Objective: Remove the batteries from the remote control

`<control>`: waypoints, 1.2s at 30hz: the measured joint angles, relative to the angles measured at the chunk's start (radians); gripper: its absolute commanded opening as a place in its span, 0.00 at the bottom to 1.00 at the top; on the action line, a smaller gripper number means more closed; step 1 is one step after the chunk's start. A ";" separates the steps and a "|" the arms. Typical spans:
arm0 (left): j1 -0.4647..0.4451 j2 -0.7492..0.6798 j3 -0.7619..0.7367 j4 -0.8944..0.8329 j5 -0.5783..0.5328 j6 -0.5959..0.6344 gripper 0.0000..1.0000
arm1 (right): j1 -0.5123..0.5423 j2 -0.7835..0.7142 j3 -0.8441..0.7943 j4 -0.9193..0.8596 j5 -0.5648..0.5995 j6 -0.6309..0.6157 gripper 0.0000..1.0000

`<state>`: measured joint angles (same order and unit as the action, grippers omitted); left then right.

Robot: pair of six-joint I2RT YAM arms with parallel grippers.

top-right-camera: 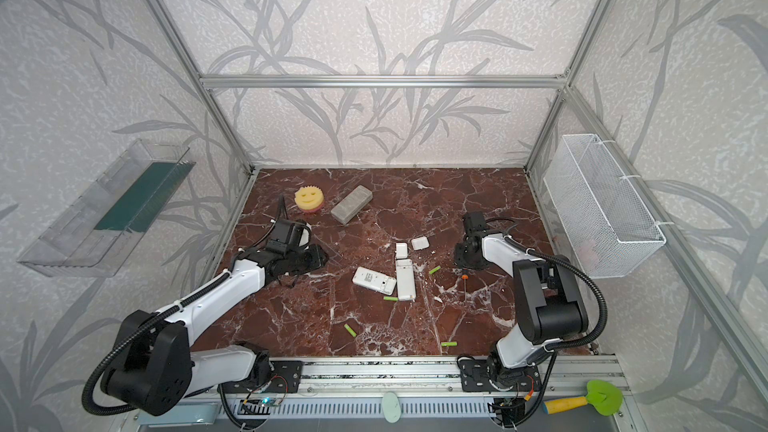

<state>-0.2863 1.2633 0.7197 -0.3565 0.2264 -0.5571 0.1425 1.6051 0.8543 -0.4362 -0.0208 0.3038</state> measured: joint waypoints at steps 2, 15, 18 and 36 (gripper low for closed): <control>0.004 -0.004 0.000 -0.008 -0.002 0.005 0.41 | 0.000 0.001 0.000 -0.005 0.000 0.000 0.43; 0.061 -0.018 0.045 -0.060 -0.028 0.063 0.44 | -0.001 -0.034 0.015 -0.046 -0.005 -0.005 0.46; 0.087 -0.018 0.069 -0.060 -0.046 0.089 0.46 | -0.001 -0.080 0.052 -0.069 -0.016 -0.011 0.46; 0.217 0.016 0.173 0.095 -0.230 0.340 0.94 | -0.001 -0.602 -0.216 0.296 0.158 -0.114 0.82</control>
<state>-0.0689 1.2789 0.8928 -0.2615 -0.0040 -0.2173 0.1417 1.0031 0.6388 -0.1402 0.1375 0.1902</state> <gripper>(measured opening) 0.907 0.775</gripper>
